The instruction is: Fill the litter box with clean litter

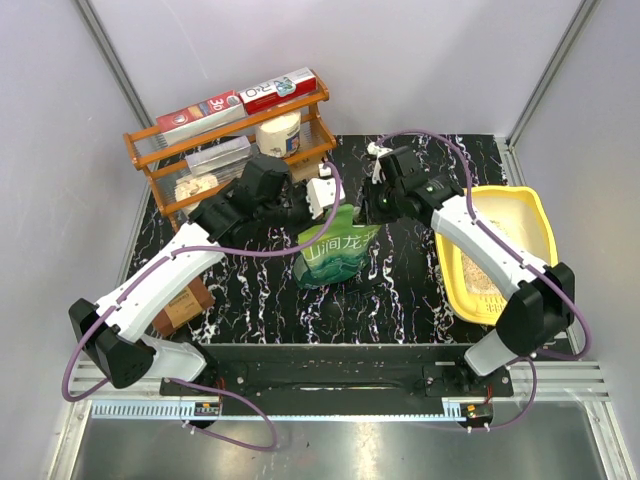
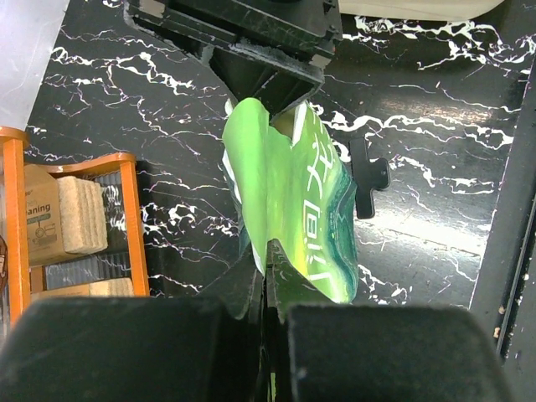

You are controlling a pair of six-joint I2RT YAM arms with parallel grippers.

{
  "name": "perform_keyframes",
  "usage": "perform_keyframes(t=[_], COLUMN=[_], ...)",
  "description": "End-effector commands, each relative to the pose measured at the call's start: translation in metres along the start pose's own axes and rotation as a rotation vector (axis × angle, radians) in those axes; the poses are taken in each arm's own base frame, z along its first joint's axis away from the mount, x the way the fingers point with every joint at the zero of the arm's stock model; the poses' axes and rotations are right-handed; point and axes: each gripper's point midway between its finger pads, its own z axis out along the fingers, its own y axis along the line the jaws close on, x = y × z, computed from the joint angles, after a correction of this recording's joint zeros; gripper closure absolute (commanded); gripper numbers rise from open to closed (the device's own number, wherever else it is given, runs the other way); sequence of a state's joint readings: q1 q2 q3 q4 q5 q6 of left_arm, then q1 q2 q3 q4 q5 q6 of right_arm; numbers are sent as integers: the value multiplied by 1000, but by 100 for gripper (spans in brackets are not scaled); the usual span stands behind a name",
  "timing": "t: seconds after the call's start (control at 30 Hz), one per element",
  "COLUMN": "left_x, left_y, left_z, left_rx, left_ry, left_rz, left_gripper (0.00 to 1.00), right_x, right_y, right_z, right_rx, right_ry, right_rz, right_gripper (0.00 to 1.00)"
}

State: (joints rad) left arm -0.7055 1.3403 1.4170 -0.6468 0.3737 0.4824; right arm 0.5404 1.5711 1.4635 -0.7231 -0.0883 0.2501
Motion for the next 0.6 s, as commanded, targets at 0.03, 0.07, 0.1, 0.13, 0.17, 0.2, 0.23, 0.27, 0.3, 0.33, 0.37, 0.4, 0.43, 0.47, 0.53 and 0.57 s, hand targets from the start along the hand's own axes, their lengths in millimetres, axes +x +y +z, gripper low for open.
perform_keyframes(t=[0.03, 0.07, 0.1, 0.13, 0.17, 0.2, 0.23, 0.27, 0.3, 0.33, 0.37, 0.4, 0.43, 0.47, 0.53, 0.57], left_x=[-58, -58, -58, -58, -57, -57, -55, -53, -52, -51, -50, -46, -47, -47, -45, -44], left_y=[12, 12, 13, 13, 12, 12, 12, 12, 12, 14, 16, 16, 19, 20, 22, 23], left_z=[-27, -27, -26, -26, -26, -25, -24, -23, -22, -21, -20, -17, -18, -16, -14, -13], left_rx=[-60, -60, -59, -60, -57, -55, -55, -54, -56, -64, -70, -65, -77, -79, -74, -74], left_ry=[-182, -182, -181, -180, -178, -179, -173, -169, -165, -157, -153, -137, -133, -126, -100, -91], left_rz=[122, 122, 119, 115, 112, 113, 109, 103, 101, 97, 95, 92, 95, 95, 97, 95], left_gripper=[100, 100, 100, 100, 100, 100, 100, 100, 100, 100, 100, 100, 100, 100, 100, 100], right_x=[30, 32, 30, 24, 15, 5, 2, -8, -22, -27, -35, -47, -54, -57, -67, -65], right_y=[4, 8, 12, 19, 26, 29, 41, 46, 42, 50, 47, 47, 39, 35, 17, 10], right_z=[0, 1, 0, -3, -7, -10, -15, -20, -25, -30, -35, -42, -50, -52, -61, -61], right_rx=[-71, -94, -116, -156, -191, -229, -315, -354, -381, -451, -470, -500, -546, -571, -632, -652], right_ry=[57, 61, 56, 39, 20, -7, 0, -17, -42, -30, -44, -70, -76, -71, -67, -54], right_rz=[30, 29, 28, 29, 28, 51, 65, 83, 140, 157, 179, 208, 244, 276, 385, 424], right_gripper=[100, 100, 100, 100, 100, 100, 100, 100, 100, 100, 100, 100, 100, 100, 100, 100])
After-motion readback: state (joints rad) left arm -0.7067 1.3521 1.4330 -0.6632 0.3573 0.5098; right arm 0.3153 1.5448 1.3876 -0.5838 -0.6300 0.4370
